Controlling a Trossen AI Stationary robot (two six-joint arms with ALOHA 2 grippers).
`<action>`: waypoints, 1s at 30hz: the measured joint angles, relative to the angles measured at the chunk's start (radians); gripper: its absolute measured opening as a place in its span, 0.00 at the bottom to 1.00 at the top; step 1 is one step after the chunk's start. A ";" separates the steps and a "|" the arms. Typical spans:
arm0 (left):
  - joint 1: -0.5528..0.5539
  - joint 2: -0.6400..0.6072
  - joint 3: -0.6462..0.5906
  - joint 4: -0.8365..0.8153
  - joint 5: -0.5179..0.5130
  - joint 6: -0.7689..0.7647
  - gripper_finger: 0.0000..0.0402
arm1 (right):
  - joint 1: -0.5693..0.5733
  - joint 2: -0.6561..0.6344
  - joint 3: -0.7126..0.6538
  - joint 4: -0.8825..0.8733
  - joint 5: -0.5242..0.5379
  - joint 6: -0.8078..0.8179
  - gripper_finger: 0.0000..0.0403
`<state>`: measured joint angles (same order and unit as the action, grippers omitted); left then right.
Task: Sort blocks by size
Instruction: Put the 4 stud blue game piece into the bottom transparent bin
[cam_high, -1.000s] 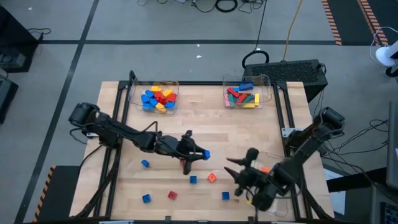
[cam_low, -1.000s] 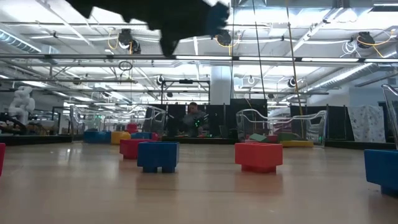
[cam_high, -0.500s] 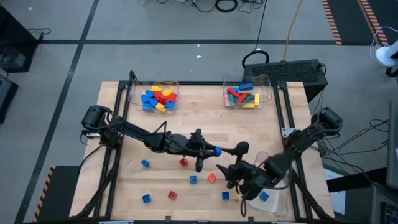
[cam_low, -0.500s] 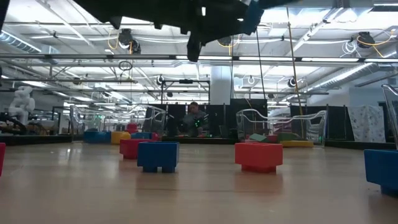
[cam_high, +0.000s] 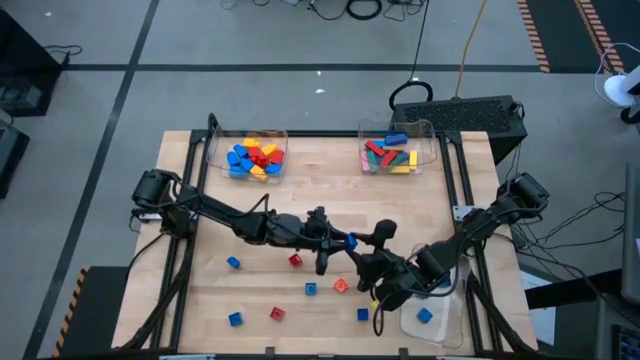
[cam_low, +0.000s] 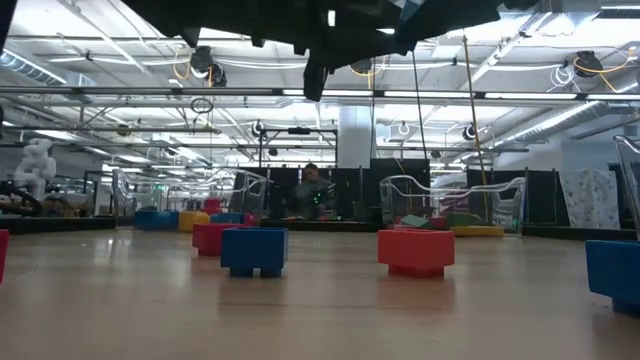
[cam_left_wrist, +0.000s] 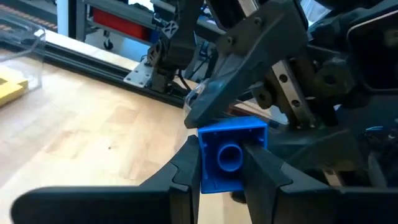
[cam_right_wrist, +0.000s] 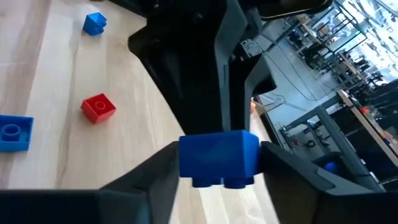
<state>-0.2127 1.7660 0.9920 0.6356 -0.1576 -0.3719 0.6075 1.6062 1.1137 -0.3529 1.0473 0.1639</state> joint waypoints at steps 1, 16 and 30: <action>0.000 0.000 0.000 -0.001 -0.001 -0.013 0.21 | 0.000 0.000 0.000 0.001 0.000 -0.002 0.47; 0.017 -0.001 0.000 -0.043 0.020 -0.056 0.55 | 0.016 0.000 0.000 0.003 -0.033 -0.008 0.34; 0.035 -0.075 0.002 -0.036 0.191 -0.028 0.77 | 0.050 -0.023 0.000 -0.111 -0.070 0.151 0.34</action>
<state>-0.1772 1.6906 0.9943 0.5991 0.0338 -0.4001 0.6576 1.5833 1.1133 -0.4639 0.9772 0.3151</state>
